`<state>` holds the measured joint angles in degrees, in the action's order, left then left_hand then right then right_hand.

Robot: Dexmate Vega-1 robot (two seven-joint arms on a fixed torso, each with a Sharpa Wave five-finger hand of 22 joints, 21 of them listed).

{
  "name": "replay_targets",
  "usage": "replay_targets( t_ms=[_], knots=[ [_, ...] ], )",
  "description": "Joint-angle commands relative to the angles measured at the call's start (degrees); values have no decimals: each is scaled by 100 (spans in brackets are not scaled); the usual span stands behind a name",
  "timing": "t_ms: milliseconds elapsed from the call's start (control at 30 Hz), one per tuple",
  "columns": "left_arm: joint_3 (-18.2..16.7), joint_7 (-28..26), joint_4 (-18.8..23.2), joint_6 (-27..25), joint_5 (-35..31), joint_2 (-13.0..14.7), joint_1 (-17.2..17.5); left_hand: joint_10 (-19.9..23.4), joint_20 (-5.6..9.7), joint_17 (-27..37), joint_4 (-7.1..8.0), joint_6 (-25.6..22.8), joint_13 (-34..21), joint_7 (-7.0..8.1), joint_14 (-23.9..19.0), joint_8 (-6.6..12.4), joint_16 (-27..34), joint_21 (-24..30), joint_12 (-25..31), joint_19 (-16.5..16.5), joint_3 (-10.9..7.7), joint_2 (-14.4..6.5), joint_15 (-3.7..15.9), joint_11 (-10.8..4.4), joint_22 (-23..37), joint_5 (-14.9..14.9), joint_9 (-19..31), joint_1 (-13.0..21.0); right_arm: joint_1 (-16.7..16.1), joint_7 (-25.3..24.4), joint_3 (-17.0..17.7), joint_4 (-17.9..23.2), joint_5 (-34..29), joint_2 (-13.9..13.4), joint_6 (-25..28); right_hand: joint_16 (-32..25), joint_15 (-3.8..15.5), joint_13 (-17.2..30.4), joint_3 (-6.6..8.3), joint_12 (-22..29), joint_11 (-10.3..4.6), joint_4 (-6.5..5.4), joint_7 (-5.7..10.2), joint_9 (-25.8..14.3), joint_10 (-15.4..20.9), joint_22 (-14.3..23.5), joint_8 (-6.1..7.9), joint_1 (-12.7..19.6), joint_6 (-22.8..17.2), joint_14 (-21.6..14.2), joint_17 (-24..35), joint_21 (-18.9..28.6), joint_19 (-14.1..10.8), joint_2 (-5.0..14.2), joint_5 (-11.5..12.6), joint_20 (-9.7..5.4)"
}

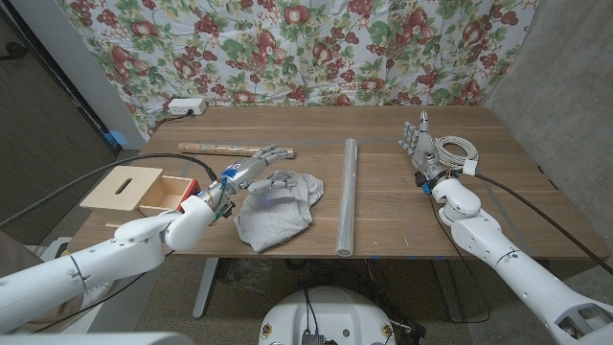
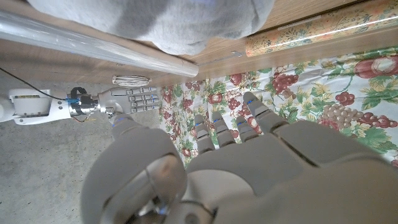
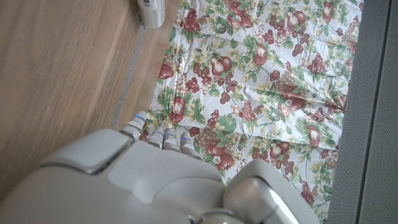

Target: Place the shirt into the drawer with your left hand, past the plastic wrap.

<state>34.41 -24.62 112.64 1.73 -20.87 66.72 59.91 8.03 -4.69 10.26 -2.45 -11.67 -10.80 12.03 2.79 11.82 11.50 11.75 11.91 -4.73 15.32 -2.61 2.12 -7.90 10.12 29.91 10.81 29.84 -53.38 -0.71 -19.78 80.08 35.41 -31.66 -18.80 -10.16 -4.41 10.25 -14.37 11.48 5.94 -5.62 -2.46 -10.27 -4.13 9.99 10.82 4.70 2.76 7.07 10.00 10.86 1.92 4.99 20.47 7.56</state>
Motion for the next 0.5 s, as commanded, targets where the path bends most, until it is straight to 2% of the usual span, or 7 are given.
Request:
replay_targets(
  t_ms=[33,500],
  knots=[
    [70,-292,-132,183,-151,73,77,52,5,26,-29,-22,-13,44,-58,4,30,36,26,-36,17,25,182,-15,21,58,11,91,-26,1,-3,15,2,-7,-2,-36,23,32,23,49,-8,6,-19,-31,-12,17,16,37,-34,12,25,20,2,-11,-24,-11],
    [133,-499,-343,534,-95,42,73,130,33,26,-58,-101,-13,43,-70,25,18,34,47,-67,25,56,220,-46,21,104,13,129,-74,-47,7,90,-1,-26,21,-36,19,32,25,49,-2,6,-19,-31,-13,17,15,35,-34,11,25,20,4,-12,-28,-10]
  ],
)
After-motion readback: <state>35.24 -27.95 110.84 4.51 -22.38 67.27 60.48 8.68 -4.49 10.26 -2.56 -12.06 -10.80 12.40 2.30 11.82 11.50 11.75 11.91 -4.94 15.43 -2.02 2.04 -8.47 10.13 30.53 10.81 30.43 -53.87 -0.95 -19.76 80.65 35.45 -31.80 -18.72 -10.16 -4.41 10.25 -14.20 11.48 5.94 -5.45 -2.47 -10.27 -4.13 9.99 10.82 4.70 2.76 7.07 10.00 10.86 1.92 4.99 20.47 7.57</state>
